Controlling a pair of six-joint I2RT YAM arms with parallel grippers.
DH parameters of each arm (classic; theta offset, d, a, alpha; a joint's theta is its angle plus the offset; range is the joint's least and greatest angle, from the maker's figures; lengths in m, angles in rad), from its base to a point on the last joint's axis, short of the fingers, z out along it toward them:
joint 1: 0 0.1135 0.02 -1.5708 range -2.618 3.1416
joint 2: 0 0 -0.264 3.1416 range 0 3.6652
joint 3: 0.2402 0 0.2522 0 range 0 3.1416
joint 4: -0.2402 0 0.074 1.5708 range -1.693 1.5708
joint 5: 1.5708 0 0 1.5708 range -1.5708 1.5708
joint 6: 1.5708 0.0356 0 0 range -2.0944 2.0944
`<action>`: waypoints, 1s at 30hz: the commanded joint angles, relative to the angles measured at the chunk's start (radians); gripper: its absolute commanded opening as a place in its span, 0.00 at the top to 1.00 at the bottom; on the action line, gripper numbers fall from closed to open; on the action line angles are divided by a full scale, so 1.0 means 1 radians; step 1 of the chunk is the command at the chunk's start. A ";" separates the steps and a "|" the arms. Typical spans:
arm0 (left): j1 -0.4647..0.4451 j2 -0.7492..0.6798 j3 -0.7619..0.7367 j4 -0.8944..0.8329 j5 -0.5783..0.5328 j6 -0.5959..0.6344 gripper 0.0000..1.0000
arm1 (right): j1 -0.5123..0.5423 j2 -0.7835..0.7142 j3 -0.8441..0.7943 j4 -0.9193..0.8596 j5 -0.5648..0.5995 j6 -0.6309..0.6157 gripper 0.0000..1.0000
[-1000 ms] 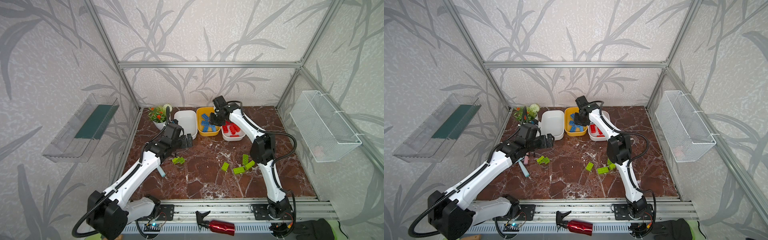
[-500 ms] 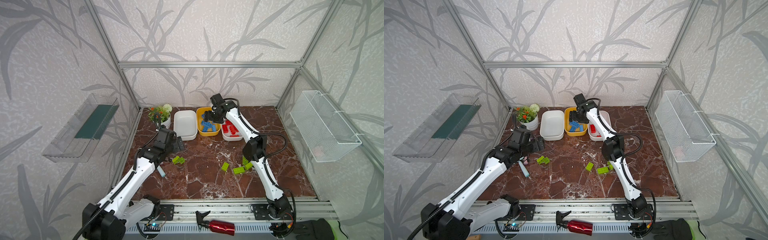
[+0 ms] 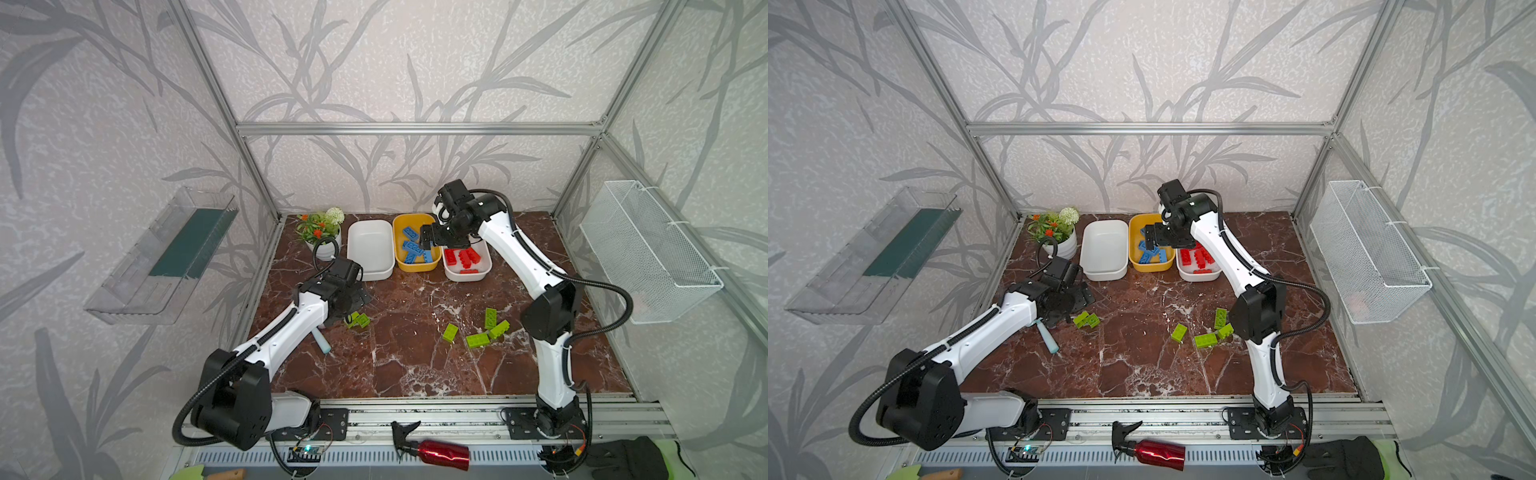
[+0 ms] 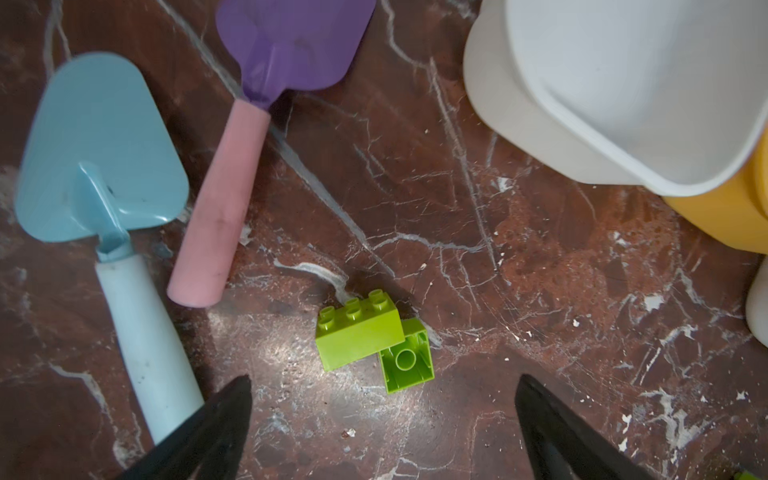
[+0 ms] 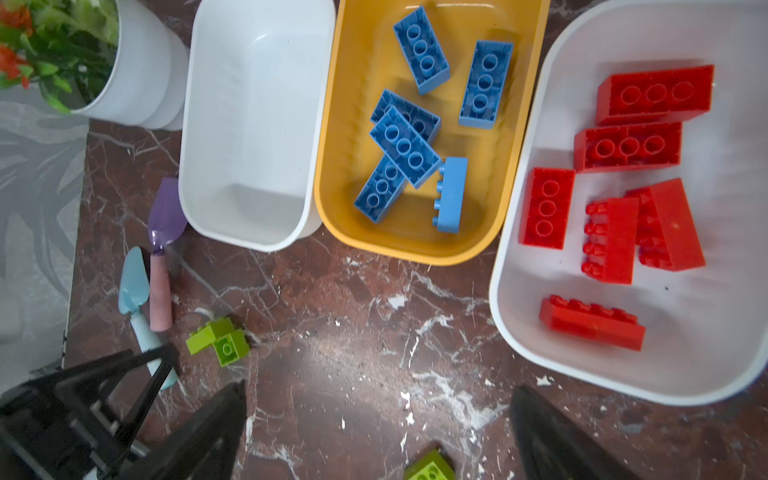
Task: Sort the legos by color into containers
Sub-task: 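Grasp the green 2x2 brick with the left gripper while the right gripper withdraws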
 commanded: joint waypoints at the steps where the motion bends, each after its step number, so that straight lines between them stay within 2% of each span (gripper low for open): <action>1: 0.003 0.032 0.022 -0.015 0.029 -0.095 0.03 | 0.005 -0.121 -0.113 0.015 -0.003 -0.027 0.01; 8: 0.003 0.101 0.042 -0.015 -0.009 -0.110 0.04 | 0.005 -0.320 -0.345 0.033 -0.017 -0.024 0.01; 15: 0.005 0.163 0.032 -0.008 -0.026 -0.099 0.04 | 0.003 -0.517 -0.586 0.134 0.008 0.008 0.01; 20: 0.005 0.196 0.009 0.020 -0.031 -0.111 0.04 | -0.006 -0.572 -0.642 0.120 0.016 -0.004 0.01; 30: 0.005 0.228 0.000 0.029 -0.045 -0.142 0.12 | -0.032 -0.661 -0.724 0.109 0.002 -0.021 0.01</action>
